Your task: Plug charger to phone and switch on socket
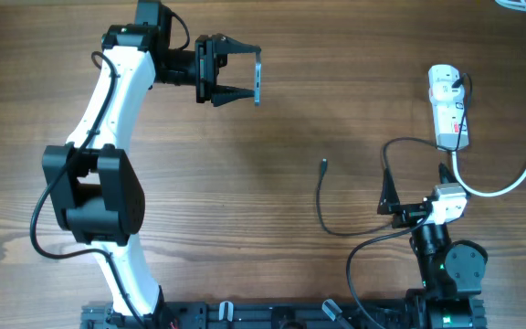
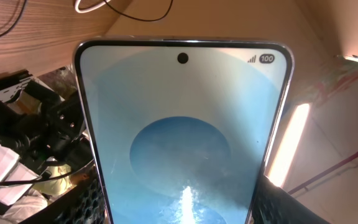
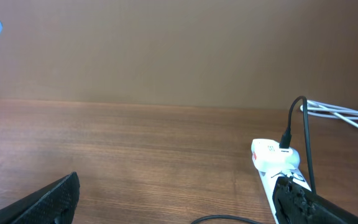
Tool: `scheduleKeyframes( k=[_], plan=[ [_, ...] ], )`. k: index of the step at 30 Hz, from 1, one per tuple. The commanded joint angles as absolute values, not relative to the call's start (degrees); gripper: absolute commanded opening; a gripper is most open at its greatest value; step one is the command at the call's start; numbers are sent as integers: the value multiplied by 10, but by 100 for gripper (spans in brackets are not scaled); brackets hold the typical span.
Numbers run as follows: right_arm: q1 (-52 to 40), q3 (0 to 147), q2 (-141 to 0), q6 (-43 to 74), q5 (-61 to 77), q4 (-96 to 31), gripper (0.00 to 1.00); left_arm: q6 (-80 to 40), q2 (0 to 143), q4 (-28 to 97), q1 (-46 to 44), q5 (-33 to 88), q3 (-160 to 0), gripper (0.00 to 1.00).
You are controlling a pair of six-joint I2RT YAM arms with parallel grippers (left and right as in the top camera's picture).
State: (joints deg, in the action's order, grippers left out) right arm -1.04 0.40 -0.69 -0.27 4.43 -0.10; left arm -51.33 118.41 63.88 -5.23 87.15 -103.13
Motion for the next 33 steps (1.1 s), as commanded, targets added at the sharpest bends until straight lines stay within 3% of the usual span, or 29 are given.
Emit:
scheduleKeyframes(
  k=[1,4,6,10,14,17,20,23,25,27,28,30,33],
  plan=[
    [-13,3,-4,2,37,1,100,-503,1170,639,-54,904,-1032,60],
    [-13,3,-4,15,56,3,100,-503,1170,639,-53,904,-1032,60],
    [-13,3,-4,152,152,13,100,-503,1170,639,-54,903,-1032,60],
    [-13,3,-4,487,179,21,100,-514,1170,639,-54,903,-1032,60],
    [-13,25,-4,454,324,32,100,-515,1170,640,-54,903,-1032,59],
    [-13,125,-23,403,333,-36,99,-528,1170,639,-52,903,-1032,59],
    [-13,321,-134,288,264,-273,100,-528,1170,639,-54,903,-1032,59],
    [-13,493,-300,288,206,-444,100,-528,1170,639,-54,903,-1032,59],
    [-13,518,-362,338,286,-455,100,-528,1170,639,-54,903,-1032,60],
    [-13,521,-411,300,442,-397,99,-527,1170,639,-54,903,-1032,59],
    [-16,530,-427,306,446,-401,99,-527,1170,639,-54,903,-1032,60],
    [-50,593,-476,281,407,-470,99,-527,1170,639,-54,903,-1032,60],
    [-175,778,-597,262,173,-657,99,-527,1170,639,-57,903,-1032,58]
  ],
)
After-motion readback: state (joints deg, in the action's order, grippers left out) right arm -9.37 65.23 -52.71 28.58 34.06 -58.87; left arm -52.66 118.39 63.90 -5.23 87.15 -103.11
